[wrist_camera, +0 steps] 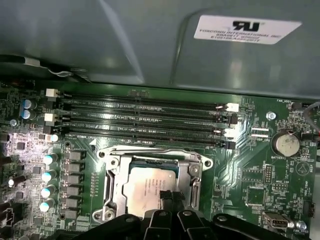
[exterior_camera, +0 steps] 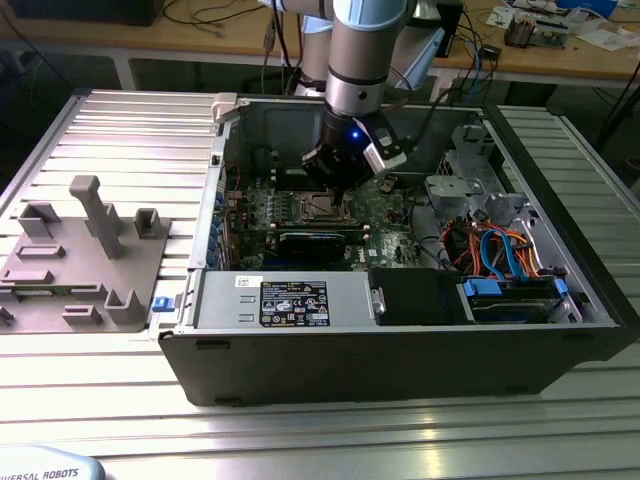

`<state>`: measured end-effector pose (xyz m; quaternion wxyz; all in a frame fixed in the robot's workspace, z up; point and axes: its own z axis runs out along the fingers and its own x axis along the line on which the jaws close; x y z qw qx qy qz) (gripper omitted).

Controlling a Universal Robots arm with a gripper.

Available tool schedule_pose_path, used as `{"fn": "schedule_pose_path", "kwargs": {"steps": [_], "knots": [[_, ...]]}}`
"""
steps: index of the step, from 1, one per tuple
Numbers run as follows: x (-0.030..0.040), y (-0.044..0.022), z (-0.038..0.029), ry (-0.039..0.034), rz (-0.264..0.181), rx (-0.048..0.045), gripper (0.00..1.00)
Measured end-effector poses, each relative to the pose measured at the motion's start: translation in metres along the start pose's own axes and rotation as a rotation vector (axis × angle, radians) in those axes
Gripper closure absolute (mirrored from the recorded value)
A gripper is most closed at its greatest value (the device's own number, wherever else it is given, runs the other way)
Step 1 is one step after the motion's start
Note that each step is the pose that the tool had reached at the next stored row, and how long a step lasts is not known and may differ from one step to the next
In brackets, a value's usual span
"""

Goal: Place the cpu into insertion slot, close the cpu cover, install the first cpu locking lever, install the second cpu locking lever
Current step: 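Install the first cpu locking lever, then install the second cpu locking lever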

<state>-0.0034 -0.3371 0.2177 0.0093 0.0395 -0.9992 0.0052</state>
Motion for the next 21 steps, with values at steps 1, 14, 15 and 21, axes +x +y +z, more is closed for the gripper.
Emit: {"fn": "schedule_pose_path", "kwargs": {"steps": [1, 14, 15, 21], "knots": [[0.0000, 0.0000, -0.0015, 0.0000, 0.000, 0.0001, 0.89], [0.0004, -0.0002, -0.0221, 0.0001, 0.000, 0.0006, 0.89], [0.0004, -0.0002, -0.0247, 0.0000, 0.000, 0.0007, 0.89], [0.0005, -0.0002, -0.0252, 0.0000, 0.000, 0.0007, 0.89]]}}
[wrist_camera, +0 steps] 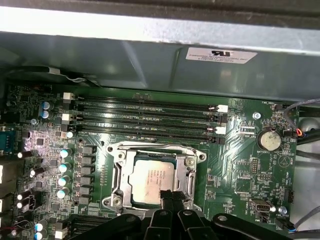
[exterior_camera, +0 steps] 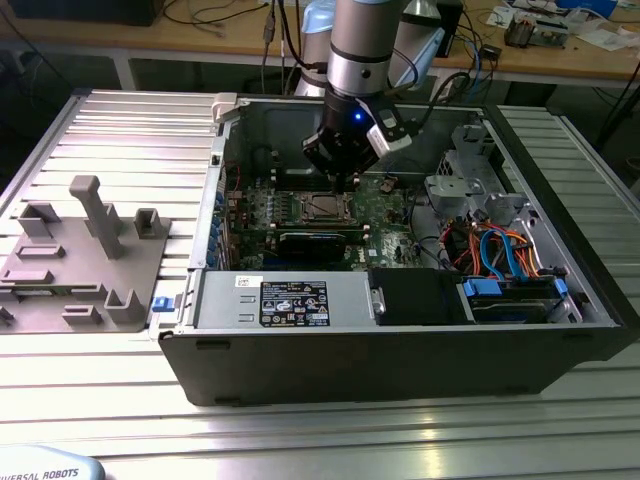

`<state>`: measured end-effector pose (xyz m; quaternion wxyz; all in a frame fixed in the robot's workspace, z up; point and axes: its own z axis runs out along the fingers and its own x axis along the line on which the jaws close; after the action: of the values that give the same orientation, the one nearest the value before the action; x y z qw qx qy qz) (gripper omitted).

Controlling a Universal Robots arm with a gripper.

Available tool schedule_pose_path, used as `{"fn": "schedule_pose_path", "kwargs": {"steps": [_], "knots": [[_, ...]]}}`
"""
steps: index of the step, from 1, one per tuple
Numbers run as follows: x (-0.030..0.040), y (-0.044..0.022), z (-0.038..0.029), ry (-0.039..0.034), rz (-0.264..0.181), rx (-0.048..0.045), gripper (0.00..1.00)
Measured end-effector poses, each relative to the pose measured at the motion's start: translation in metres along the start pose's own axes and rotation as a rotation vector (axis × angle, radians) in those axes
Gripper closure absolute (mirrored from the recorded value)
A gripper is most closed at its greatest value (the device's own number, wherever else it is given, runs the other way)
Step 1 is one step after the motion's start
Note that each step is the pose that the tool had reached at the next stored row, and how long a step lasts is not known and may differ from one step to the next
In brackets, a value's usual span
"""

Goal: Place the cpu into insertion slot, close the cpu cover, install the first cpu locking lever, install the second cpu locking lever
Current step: 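Install the second cpu locking lever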

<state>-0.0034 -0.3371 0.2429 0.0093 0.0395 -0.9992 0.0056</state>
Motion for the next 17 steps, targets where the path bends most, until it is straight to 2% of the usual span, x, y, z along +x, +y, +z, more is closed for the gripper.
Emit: {"fn": "schedule_pose_path", "kwargs": {"steps": [4, 7, 12, 14, 15, 17], "knots": [[0.0001, -0.0006, -0.0003, 0.0002, 0.000, 0.0003, 0.89], [0.0004, -0.0042, -0.0002, 0.0001, 0.000, 0.0003, 0.89], [0.0012, -0.0152, 0.0000, 0.0001, 0.000, 0.0001, 0.89], [0.0021, -0.0263, 0.0004, 0.0000, 0.000, -0.0005, 0.89], [0.0024, -0.0301, 0.0005, -0.0004, 0.000, -0.0045, 0.89], [0.0027, -0.0336, 0.0006, -0.0009, 0.000, -0.0126, 0.89]]}}
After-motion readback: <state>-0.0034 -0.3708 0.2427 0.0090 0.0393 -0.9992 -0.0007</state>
